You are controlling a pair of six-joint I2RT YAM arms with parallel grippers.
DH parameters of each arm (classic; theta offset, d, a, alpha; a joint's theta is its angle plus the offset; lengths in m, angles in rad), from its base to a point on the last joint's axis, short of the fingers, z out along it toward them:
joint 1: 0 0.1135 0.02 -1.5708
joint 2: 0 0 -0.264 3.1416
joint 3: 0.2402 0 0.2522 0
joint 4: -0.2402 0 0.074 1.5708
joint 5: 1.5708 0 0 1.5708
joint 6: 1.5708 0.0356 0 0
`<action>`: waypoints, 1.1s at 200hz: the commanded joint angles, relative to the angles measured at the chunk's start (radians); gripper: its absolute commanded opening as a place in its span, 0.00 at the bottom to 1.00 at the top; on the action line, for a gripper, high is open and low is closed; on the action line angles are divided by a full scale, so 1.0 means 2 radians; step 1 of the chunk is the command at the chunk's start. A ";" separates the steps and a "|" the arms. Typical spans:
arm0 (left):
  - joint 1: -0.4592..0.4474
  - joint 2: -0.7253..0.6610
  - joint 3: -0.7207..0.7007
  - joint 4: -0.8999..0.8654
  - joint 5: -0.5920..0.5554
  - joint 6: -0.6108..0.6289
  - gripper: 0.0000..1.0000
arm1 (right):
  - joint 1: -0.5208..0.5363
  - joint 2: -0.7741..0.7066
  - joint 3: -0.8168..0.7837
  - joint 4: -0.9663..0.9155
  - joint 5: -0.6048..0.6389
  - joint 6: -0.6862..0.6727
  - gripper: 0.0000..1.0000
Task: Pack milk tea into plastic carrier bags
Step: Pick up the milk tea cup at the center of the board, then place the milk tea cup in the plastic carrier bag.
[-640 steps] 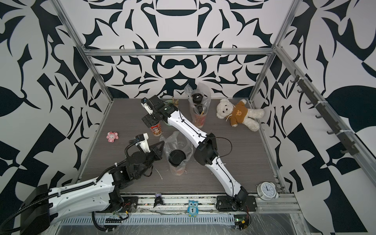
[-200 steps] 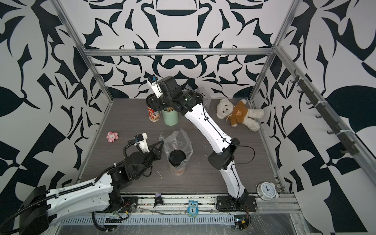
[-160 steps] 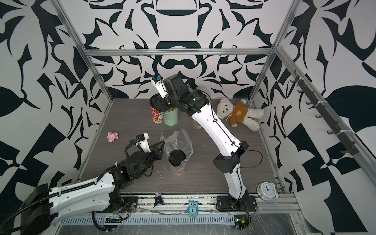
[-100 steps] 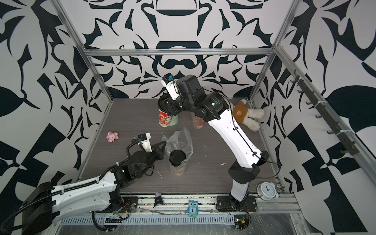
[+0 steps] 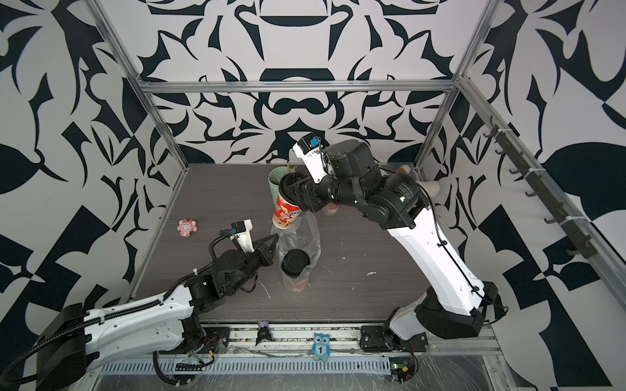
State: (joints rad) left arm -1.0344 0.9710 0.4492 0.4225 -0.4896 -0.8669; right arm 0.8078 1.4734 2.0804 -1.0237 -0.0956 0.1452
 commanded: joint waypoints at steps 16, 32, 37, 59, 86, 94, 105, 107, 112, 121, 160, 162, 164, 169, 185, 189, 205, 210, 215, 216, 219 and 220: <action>0.000 -0.005 0.015 -0.012 0.002 -0.004 0.00 | 0.003 -0.001 -0.019 0.000 -0.014 0.016 0.65; 0.001 -0.006 0.015 -0.015 0.002 -0.004 0.00 | 0.003 0.001 -0.029 -0.001 -0.007 0.015 0.65; 0.001 -0.007 0.016 -0.017 0.002 -0.004 0.00 | 0.003 0.003 -0.031 -0.003 -0.003 0.014 0.65; 0.000 -0.010 0.016 -0.024 0.004 -0.004 0.00 | 0.003 0.011 -0.033 -0.014 0.016 0.011 0.65; 0.000 -0.009 0.016 -0.027 0.002 -0.007 0.00 | 0.003 0.008 -0.043 -0.014 0.031 0.007 0.64; 0.000 -0.009 0.016 -0.027 0.002 -0.006 0.00 | 0.003 0.007 -0.045 -0.015 0.039 0.006 0.64; 0.000 -0.010 0.016 -0.028 0.001 -0.007 0.00 | 0.003 0.007 -0.047 -0.020 0.049 0.002 0.64; 0.000 -0.009 0.016 -0.028 0.001 -0.007 0.00 | 0.003 0.008 -0.047 -0.021 0.050 0.002 0.64; 0.000 -0.009 0.016 -0.028 0.001 -0.007 0.00 | 0.003 0.009 -0.047 -0.024 0.055 0.001 0.64; 0.000 -0.010 0.017 -0.028 0.000 -0.006 0.00 | 0.003 0.010 -0.050 -0.024 0.062 0.001 0.64; 0.000 -0.010 0.019 -0.030 -0.001 -0.007 0.00 | 0.004 0.013 -0.074 -0.006 0.076 0.001 0.63; 0.000 -0.010 0.019 -0.031 -0.001 -0.007 0.00 | 0.004 0.014 -0.075 -0.005 0.078 0.001 0.63; 0.000 -0.010 0.019 -0.031 -0.001 -0.006 0.00 | 0.004 0.013 -0.077 -0.003 0.079 0.001 0.63; 0.001 -0.010 0.019 -0.032 -0.001 -0.007 0.00 | 0.004 0.013 -0.081 0.001 0.082 0.002 0.63; 0.000 -0.011 0.020 -0.033 -0.001 -0.006 0.00 | 0.007 0.011 -0.094 0.014 0.093 0.004 0.62; 0.000 -0.011 0.020 -0.033 -0.001 -0.006 0.00 | 0.008 0.011 -0.098 0.017 0.097 0.005 0.62; 0.000 -0.013 0.021 -0.033 -0.002 -0.005 0.00 | 0.014 0.010 -0.112 0.033 0.107 0.006 0.62; 0.000 -0.013 0.022 -0.035 -0.002 -0.005 0.00 | 0.016 0.010 -0.116 0.038 0.109 0.006 0.62; 0.000 -0.014 0.022 -0.036 -0.003 -0.004 0.00 | 0.019 0.010 -0.120 0.042 0.111 0.006 0.62; 0.000 -0.014 0.022 -0.035 -0.003 -0.003 0.00 | 0.019 0.010 -0.121 0.043 0.112 0.006 0.62; 0.000 -0.014 0.023 -0.035 -0.003 -0.003 0.00 | 0.021 0.011 -0.123 0.046 0.114 0.006 0.62; 0.000 -0.014 0.023 -0.036 -0.003 -0.003 0.00 | 0.022 0.010 -0.123 0.046 0.114 0.006 0.62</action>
State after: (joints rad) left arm -1.0344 0.9619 0.4538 0.3649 -0.4885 -0.8715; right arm 0.8268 1.5105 1.8553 -1.0237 0.0807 0.1551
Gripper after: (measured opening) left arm 0.044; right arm 0.673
